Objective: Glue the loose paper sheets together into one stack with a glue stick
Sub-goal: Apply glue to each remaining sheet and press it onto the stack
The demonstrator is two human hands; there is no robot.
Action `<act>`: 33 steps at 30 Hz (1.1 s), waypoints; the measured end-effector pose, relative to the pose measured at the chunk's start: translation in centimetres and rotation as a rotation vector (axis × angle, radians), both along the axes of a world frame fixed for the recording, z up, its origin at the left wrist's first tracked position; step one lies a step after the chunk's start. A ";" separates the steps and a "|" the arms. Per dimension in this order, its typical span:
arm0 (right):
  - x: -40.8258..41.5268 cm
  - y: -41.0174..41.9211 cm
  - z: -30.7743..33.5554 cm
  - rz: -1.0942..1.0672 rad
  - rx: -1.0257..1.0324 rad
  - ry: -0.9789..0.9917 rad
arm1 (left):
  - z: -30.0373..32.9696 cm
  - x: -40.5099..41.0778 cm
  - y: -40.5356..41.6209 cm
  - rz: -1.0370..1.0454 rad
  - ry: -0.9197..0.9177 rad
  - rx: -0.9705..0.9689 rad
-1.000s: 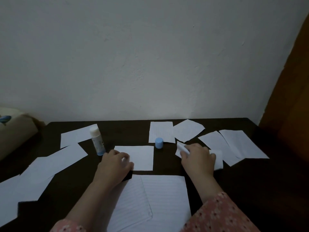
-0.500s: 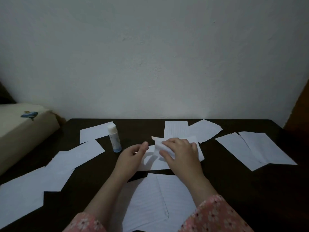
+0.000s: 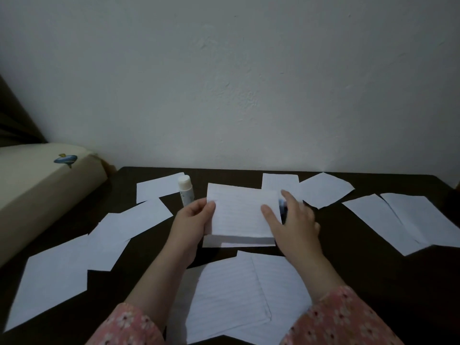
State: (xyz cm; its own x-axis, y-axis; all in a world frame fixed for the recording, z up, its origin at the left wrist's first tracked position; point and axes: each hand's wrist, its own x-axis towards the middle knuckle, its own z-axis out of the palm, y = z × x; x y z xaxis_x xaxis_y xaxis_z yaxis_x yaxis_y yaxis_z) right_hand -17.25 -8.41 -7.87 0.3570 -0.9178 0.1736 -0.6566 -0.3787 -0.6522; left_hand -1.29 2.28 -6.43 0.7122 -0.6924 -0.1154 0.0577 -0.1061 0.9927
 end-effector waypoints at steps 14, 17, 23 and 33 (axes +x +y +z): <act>0.5 -0.2 -1.6 -0.065 -0.048 0.022 | -1.7 1.2 0.0 0.029 -0.499 0.265; 0.6 -0.2 -1.9 -0.082 -0.052 0.038 | -2.0 1.6 -0.1 0.010 -0.570 0.299; 0.7 -0.5 -2.3 -0.091 -0.097 0.088 | -2.9 2.0 -0.3 -0.019 -0.614 0.330; 0.8 -0.3 -2.3 -0.100 -0.096 0.253 | -3.1 1.7 -0.5 0.001 -0.743 0.440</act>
State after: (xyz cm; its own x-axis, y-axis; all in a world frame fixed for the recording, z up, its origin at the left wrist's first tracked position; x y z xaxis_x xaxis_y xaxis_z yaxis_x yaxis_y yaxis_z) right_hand -16.47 -8.68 -10.21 0.3089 -0.9342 0.1785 -0.8310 -0.3564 -0.4270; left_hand 0.43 1.79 -9.54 0.7100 -0.6934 0.1228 -0.5899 -0.4903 0.6416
